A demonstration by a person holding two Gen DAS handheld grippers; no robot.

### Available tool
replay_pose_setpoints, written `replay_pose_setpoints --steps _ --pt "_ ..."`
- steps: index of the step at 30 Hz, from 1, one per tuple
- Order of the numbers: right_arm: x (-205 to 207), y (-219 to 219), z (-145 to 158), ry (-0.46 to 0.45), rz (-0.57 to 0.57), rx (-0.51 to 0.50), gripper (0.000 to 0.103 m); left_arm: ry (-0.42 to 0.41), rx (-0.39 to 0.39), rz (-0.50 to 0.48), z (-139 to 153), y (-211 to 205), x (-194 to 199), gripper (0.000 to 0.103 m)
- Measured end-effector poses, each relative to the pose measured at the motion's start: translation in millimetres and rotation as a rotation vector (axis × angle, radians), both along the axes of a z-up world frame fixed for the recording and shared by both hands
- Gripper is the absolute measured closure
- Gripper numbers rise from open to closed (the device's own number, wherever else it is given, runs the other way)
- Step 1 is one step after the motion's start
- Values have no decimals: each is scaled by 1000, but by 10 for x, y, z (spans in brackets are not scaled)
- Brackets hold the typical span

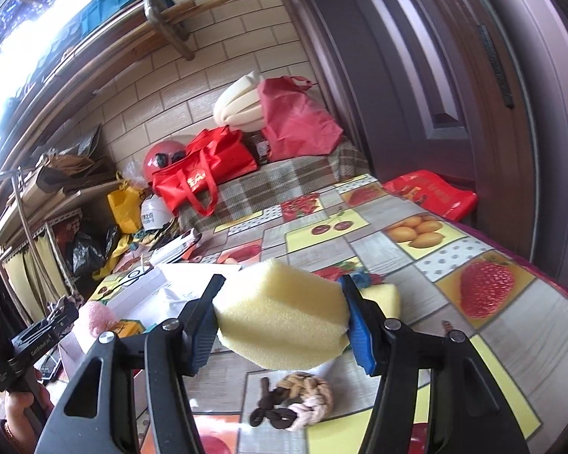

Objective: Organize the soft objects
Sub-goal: 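Carry the patterned cloth with the left tool while the right tool carries the sponge over the box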

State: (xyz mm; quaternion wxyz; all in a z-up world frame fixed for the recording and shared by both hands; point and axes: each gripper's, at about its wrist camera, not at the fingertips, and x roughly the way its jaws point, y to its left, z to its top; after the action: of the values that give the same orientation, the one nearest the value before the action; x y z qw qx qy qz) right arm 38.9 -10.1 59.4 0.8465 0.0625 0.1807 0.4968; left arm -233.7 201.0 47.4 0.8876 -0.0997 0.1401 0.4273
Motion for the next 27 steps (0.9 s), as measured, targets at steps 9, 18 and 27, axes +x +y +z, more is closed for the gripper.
replay_pose_setpoints --steps 9,18,27 --pt "-259 314 -22 -55 73 -53 44 16 6 0 1 -6 27 62" --pt "-458 668 -36 -125 122 -107 44 16 -11 11 -16 37 23 62" --pt "-605 1116 -55 -181 178 -166 44 44 -63 55 -51 263 87 62"
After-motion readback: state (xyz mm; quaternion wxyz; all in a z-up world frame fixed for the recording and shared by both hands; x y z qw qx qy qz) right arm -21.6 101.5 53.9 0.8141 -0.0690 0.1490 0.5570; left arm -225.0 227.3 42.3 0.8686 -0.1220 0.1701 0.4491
